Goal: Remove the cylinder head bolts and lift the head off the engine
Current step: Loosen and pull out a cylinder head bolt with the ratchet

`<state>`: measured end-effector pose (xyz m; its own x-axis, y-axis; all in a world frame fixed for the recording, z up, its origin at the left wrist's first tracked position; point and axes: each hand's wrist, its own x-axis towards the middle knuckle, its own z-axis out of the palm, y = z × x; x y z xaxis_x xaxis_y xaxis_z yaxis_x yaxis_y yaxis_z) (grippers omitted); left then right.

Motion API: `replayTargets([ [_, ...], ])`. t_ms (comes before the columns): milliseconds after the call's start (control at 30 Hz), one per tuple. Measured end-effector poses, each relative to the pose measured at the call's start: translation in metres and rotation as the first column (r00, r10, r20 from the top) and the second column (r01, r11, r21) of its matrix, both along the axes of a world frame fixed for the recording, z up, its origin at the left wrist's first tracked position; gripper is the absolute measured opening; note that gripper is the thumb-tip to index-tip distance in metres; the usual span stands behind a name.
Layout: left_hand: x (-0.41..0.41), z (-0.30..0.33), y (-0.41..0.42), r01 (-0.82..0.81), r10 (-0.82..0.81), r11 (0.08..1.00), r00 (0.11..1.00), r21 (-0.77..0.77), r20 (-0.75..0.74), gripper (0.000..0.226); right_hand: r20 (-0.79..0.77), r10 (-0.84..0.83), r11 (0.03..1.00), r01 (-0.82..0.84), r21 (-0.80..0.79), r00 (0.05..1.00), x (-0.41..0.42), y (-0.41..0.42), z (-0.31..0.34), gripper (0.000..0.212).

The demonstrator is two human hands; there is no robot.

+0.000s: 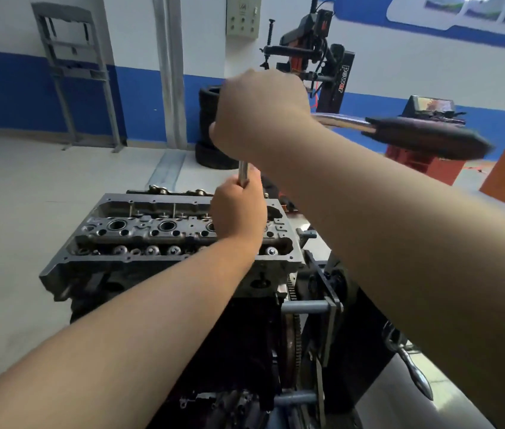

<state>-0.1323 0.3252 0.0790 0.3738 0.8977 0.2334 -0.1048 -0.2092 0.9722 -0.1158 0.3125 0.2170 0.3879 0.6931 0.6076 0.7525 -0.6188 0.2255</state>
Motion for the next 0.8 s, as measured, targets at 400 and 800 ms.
replayTargets([
  [400, -0.007, 0.013, 0.040, 0.609, -0.608, 0.793, 0.791, -0.003, -0.066, 0.048, -0.304, 0.360, 0.919, -0.278, 0.280, 0.882, 0.018, -0.009, -0.002, 0.037],
  [800, -0.014, 0.005, 0.049, 0.705, -0.705, 0.709, 0.709, -0.015, 0.012, 0.025, -0.215, 0.290, 0.955, -0.268, 0.124, 0.933, 0.010, -0.014, 0.005, 0.046],
])
